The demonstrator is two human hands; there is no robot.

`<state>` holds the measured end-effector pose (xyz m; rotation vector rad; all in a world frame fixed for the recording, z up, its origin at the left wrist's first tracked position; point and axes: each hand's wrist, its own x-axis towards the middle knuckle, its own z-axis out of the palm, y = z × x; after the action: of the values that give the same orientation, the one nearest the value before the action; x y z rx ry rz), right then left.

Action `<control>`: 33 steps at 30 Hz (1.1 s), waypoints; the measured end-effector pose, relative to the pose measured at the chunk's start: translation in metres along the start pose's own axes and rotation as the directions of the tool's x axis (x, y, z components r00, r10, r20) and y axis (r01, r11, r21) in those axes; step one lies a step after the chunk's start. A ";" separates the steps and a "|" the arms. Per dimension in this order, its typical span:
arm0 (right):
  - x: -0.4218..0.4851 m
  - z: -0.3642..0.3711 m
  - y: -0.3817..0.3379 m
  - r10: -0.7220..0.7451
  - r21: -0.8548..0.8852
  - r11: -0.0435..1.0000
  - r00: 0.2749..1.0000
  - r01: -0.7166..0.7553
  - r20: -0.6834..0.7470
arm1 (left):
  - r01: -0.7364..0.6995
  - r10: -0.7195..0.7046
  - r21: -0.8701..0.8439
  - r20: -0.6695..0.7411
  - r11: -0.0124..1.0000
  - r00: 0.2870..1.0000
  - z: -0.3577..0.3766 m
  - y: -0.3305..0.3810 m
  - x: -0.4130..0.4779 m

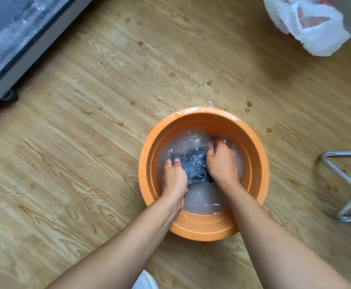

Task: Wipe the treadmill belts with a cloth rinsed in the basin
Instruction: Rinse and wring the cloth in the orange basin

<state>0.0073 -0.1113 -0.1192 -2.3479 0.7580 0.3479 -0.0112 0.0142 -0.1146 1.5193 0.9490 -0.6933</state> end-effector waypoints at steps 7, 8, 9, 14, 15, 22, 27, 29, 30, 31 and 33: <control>-0.041 0.003 -0.018 -0.193 0.095 0.979 0.972 0.182 0.132 | 0.198 -0.178 -0.057 0.248 0.979 0.952 0.005 0.013 -0.005; -0.041 0.007 -0.023 -0.182 0.069 0.982 0.975 0.174 0.125 | 0.246 -0.211 -0.118 0.250 0.962 0.945 0.007 0.014 -0.007; -0.039 0.010 -0.026 -0.160 0.047 0.987 0.980 0.155 0.116 | 0.288 -0.240 -0.178 0.248 0.941 0.939 0.008 0.014 -0.011; -0.021 0.024 -0.039 -0.046 -0.042 0.998 0.973 0.056 0.227 | 0.238 -0.208 -0.239 0.145 0.941 0.967 0.009 0.001 -0.011; -0.014 0.024 -0.042 -0.014 -0.054 0.998 0.965 0.030 0.263 | 0.205 -0.179 -0.235 0.128 0.950 0.975 0.007 0.002 -0.012; 0.015 0.008 -0.024 0.053 -0.041 0.998 0.990 -0.048 0.127 | -0.115 0.122 -0.117 0.056 0.986 0.991 0.007 -0.003 -0.019; -0.009 0.001 -0.008 0.037 0.057 0.998 0.999 -0.037 0.001 | -0.036 0.038 0.033 -0.047 0.999 0.998 -0.001 0.002 0.005; -0.024 -0.002 -0.008 0.026 0.143 0.989 0.999 -0.031 0.039 | 0.030 -0.032 0.037 0.050 0.999 0.998 0.006 0.002 0.009; -0.033 -0.002 -0.010 -0.003 0.158 0.987 0.998 -0.007 0.066 | 0.068 -0.068 0.002 0.110 0.998 0.992 0.009 0.001 0.009; -0.040 0.000 -0.011 -0.048 0.173 0.984 0.995 0.031 0.093 | 0.111 -0.104 -0.035 0.168 0.993 0.980 0.013 0.001 0.008; -0.048 0.005 -0.013 -0.092 0.201 0.977 0.987 0.065 0.129 | 0.208 -0.167 -0.126 0.280 0.970 0.946 0.016 0.004 0.001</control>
<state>-0.0231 -0.0792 -0.0969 -2.1376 0.6026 0.3785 -0.0060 -0.0019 -0.1162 1.1743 0.9248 -0.9163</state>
